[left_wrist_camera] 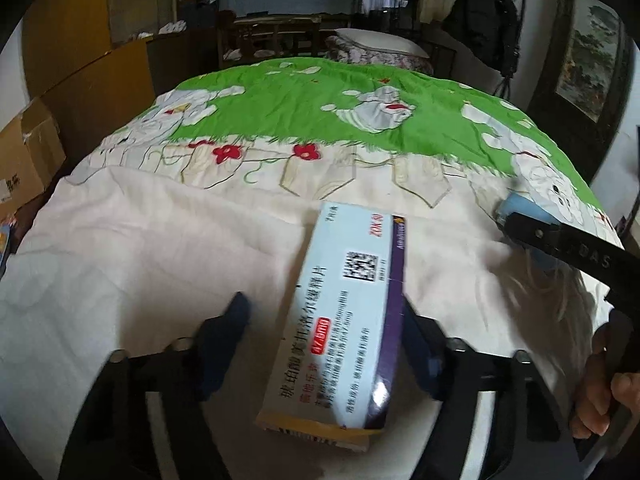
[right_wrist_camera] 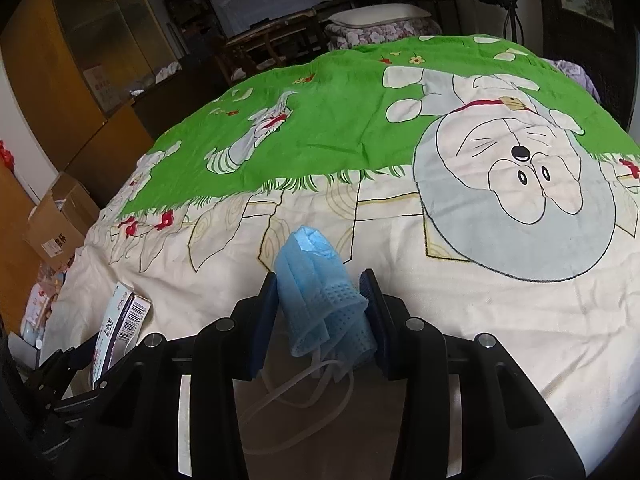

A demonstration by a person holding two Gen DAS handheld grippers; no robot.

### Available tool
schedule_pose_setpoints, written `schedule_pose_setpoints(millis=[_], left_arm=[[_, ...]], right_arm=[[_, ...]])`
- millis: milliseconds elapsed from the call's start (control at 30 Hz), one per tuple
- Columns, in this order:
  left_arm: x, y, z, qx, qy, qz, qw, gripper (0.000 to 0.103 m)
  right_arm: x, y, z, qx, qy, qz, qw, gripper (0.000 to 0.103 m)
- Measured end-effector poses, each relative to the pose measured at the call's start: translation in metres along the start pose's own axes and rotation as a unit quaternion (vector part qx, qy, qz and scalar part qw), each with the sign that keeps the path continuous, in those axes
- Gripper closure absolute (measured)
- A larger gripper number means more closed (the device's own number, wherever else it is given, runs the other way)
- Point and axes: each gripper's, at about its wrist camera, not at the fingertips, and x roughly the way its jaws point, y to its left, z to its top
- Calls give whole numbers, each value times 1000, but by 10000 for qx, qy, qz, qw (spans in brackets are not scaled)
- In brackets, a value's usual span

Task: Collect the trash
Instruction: 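Grasp the white-and-purple medicine box with the left tool while the right tool grasps the blue mask, then carry box and mask to the red wastebasket and open the right tool to drop the mask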

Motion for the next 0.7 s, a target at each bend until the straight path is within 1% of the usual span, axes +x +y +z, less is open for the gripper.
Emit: schedule_pose_setpoints(millis=[33,100,167,233,300,400,500,567,700], left_arm=[[-2,-2,-1,83,-34,-8,10000,48],[-6,-5,-3,171,-68,-8,9998,55],[-12,-6,-5,204,-97,-47,9997,55],[-21,-5,-10,168,-145,-199,9996,58],[-35,-1,-15,86,-202,-296,9993,59],[-59,6,-19,-76,-294,-344,9989,59],[-90,11,-20,-158,-493,-356,9980,59],[-116,10,-20,-127,-702,-281,9971,59],[-159,4,-24,-64,-1033,-254,9943,59]], right_arm=[[-1,0,0,-6,-6,-6,10000,61],[-3,1,-2,1,-15,-14,10000,62],[-10,-2,-5,94,-55,22,9999,66],[-20,-7,-11,265,-65,136,9995,70],[-28,-10,-17,349,-69,230,9991,73],[-46,-9,-28,378,-124,362,9986,75],[-70,-2,-34,368,-271,539,9975,76],[-91,5,-38,327,-396,711,9961,76],[-136,20,-44,154,-695,980,9926,76]])
